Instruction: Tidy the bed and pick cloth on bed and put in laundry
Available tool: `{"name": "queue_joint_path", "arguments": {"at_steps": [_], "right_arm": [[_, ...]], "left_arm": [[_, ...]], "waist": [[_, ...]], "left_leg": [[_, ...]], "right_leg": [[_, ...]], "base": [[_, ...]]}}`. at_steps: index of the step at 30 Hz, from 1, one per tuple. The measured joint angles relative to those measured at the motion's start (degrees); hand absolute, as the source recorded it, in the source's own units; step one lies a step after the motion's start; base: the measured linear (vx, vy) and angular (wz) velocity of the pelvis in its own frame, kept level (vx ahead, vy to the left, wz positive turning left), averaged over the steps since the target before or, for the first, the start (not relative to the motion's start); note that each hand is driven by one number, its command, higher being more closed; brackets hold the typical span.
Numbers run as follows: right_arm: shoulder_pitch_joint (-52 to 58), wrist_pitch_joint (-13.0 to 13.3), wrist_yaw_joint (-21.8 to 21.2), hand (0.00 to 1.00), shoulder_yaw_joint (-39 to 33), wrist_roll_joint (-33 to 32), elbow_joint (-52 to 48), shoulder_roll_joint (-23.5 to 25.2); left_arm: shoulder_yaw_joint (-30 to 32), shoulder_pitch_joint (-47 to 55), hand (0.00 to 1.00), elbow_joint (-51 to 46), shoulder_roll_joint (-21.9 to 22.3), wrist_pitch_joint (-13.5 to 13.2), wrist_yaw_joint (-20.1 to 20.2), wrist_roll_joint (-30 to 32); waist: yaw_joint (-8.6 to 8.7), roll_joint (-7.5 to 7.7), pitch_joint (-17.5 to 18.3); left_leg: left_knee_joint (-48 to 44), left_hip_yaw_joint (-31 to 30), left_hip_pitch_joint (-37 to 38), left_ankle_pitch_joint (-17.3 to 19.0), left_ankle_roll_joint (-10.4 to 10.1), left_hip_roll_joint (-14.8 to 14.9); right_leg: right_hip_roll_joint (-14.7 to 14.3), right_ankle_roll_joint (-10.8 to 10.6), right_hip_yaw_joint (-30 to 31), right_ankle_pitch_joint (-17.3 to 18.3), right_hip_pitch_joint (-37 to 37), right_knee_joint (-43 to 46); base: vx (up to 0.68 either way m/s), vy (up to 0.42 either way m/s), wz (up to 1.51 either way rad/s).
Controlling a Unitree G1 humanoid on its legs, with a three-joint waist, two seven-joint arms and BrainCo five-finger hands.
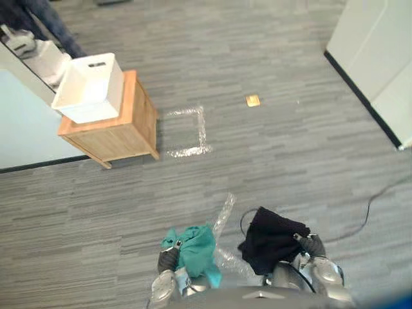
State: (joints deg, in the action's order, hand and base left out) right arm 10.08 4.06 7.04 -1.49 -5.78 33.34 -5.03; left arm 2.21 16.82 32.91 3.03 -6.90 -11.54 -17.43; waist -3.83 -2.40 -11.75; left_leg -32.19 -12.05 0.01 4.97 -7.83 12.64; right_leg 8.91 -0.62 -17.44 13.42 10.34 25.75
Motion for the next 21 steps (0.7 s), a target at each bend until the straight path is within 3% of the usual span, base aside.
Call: {"name": "queue_joint_path", "arguments": {"at_steps": [1, 3, 6, 9, 11, 12, 13, 14, 17, 19, 21], "right_arm": [[0.2, -0.1, 0.2, 1.0, 1.2, 0.4, -0.1, 0.1], [0.9, -0.4, 0.7, 1.0, 3.1, 0.4, -0.3, 1.2], [0.8, -0.8, 0.9, 1.0, 4.0, 0.4, 0.2, 2.4], [0.6, -1.9, 0.9, 1.0, 4.2, 0.4, 0.5, 2.7], [-0.2, -2.0, 0.9, 1.0, 3.2, 0.3, 1.5, 2.8], [-0.3, -2.1, 0.9, 1.0, 2.8, 0.3, 1.5, 2.9], [-0.3, -2.1, 1.0, 1.0, 2.2, 0.4, 1.5, 2.9], [-0.4, -2.5, 1.0, 1.0, 1.4, 0.4, 2.1, 3.2], [-1.4, -2.3, 1.0, 1.0, 1.7, 0.4, 0.8, 4.3], [-2.4, -2.3, 1.0, 1.0, 2.3, 0.4, 0.8, 4.2], [-3.2, -2.3, 1.0, 1.0, 3.7, 0.5, 0.8, 4.3]], "left_arm": [[0.0, 0.0, 1.0, -0.8, -0.3, 0.0, 0.0, 0.0], [0.1, 0.1, 1.0, -2.7, -0.5, 0.0, 0.3, 0.0], [-0.1, 0.2, 1.0, -4.3, -0.6, 0.0, 0.5, 0.0], [0.0, -0.2, 1.0, -4.7, -1.2, 0.2, 0.9, 0.0], [0.2, -0.9, 1.0, -4.7, -1.5, 0.4, 1.6, 0.0], [0.2, -1.1, 1.0, -4.7, -1.6, 0.5, 1.7, 0.0], [0.2, -1.1, 1.0, -4.7, -1.6, 0.5, 1.8, 0.1], [0.4, -1.7, 1.0, -4.6, -1.8, 0.9, 2.4, 0.1], [1.0, -2.8, 1.0, -4.8, -2.9, 1.4, 2.4, 0.4], [1.2, -2.8, 1.0, -4.6, -2.7, 1.8, 2.3, 0.6], [1.2, -1.7, 1.0, -4.7, -2.0, 1.7, 2.2, 0.6]], "waist": [[-0.19, 0.0, -0.5], [-1.87, 0.01, -1.3], [-1.96, -0.24, -1.4], [-1.91, 0.23, -1.8], [-1.99, 1.06, -2.4], [-1.96, 1.19, -2.5], [-1.98, 0.98, -2.4], [-1.92, 1.56, -2.9], [-2.11, 3.77, -3.7], [-2.92, 3.38, -4.0], [-3.74, 2.87, -4.2]], "left_leg": [[-6.2, 2.8, -3.3, -2.8, 0.3, 1.4], [-18.7, 10.5, -8.3, 1.3, 2.1, 3.3], [-23.3, 17.2, -13.6, 5.0, 2.5, -0.1], [-17.3, 23.4, -16.2, 8.6, 2.6, -2.1], [-3.3, 27.1, -16.1, 8.7, 3.8, -4.4], [1.4, 28.2, -16.0, 7.3, 4.8, -5.1], [8.9, 29.5, -15.8, 2.1, 6.1, -5.5], [14.3, 31.3, -13.7, -1.7, 11.4, -7.4], [17.1, 30.5, -12.9, -2.4, 12.8, -10.7], [15.6, 30.9, -12.6, -1.5, 14.1, -11.0], [13.8, 31.9, -11.1, 0.2, 13.1, -10.5]], "right_leg": [[-1.1, 0.9, -1.4, -0.5, -2.7, -2.8], [-3.0, 2.5, -3.0, -1.4, -8.4, -8.2], [-4.7, 3.4, -4.5, -1.9, -14.1, -15.1], [-5.0, 2.9, -5.0, -2.5, -16.9, -17.4], [-4.1, 2.6, -5.5, -2.4, -18.7, -18.5], [-3.7, 2.1, -5.7, -2.2, -19.2, -18.7], [-3.7, 0.5, -6.0, -1.6, -19.8, -18.7], [-2.8, -2.0, -6.6, 0.1, -21.9, -18.8], [-1.8, -2.7, -5.3, -1.9, -23.4, -22.9], [-1.8, -3.6, -3.5, -3.5, -25.2, -25.3], [-1.6, -4.2, -0.8, -5.3, -26.8, -26.4]], "base": [[0.14, -0.257, 0.59], [0.17, -0.264, 0.2], [0.19, -0.174, 0.11], [0.25, -0.013, 0.01], [0.3, 0.091, 0.12], [0.25, 0.11, 0.19], [0.31, 0.171, 0.4], [0.38, 0.178, 0.48], [0.29, 0.119, 0.41], [0.17, 0.046, 0.13], [0.07, 0.001, -0.26]]}}
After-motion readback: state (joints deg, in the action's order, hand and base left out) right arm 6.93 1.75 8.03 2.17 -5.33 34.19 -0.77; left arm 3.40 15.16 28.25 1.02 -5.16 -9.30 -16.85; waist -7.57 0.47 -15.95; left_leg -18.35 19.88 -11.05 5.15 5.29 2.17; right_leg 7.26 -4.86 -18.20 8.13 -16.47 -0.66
